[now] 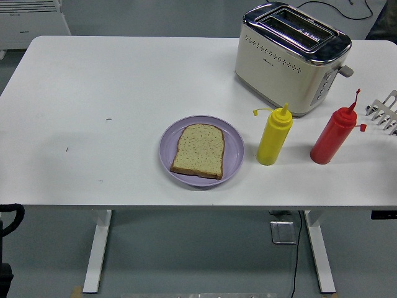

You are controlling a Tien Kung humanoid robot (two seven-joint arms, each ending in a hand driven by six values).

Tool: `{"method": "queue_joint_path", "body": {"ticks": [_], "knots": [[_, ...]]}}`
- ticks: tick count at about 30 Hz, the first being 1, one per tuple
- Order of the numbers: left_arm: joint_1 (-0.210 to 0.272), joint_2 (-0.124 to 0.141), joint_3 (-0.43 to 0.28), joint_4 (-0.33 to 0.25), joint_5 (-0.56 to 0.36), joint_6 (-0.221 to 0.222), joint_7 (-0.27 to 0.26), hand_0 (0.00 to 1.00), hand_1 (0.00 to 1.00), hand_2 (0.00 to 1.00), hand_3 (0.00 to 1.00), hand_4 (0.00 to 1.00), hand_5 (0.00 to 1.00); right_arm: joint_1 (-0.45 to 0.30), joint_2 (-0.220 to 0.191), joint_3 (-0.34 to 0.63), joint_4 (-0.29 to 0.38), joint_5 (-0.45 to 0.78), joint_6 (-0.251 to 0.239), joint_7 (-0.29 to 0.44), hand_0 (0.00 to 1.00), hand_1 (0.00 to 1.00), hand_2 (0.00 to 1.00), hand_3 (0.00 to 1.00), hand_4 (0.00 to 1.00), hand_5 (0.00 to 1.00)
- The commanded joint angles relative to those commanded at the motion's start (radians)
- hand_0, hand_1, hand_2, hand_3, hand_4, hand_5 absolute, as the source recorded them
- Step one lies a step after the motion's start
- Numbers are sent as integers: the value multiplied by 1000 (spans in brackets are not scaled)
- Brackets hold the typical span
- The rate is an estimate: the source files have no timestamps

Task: Pick up the cup,pour liquid into bread,place the cup on the desk

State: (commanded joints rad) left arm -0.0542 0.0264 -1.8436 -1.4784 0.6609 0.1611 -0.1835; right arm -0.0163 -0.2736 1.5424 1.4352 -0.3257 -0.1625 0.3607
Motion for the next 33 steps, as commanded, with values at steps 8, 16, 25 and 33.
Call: {"method": "queue_joint_path", "body": {"ticks": [8, 16, 25, 33], "knots": [[1, 1, 1, -1, 0, 0, 0, 721, 735, 729, 664, 639, 998, -1, 1, 7, -2, 3, -6, 6, 788, 751, 777, 812, 635, 378], [4, 2, 6, 0, 0, 1, 1, 721, 735, 729, 664, 639, 998, -5, 5, 5, -2, 4, -7, 8, 788, 750, 777, 812, 635, 378], [7, 2, 8, 0, -1, 1, 1, 721, 734, 729, 664, 639, 998, -7, 8, 8, -1, 5, -9, 13, 785, 751, 777, 810, 634, 376], [5, 3, 5, -1, -1, 1, 1, 721, 735, 729, 664, 638, 998, -5, 9, 11, 0, 6, -9, 14, 784, 751, 777, 810, 634, 375]]}}
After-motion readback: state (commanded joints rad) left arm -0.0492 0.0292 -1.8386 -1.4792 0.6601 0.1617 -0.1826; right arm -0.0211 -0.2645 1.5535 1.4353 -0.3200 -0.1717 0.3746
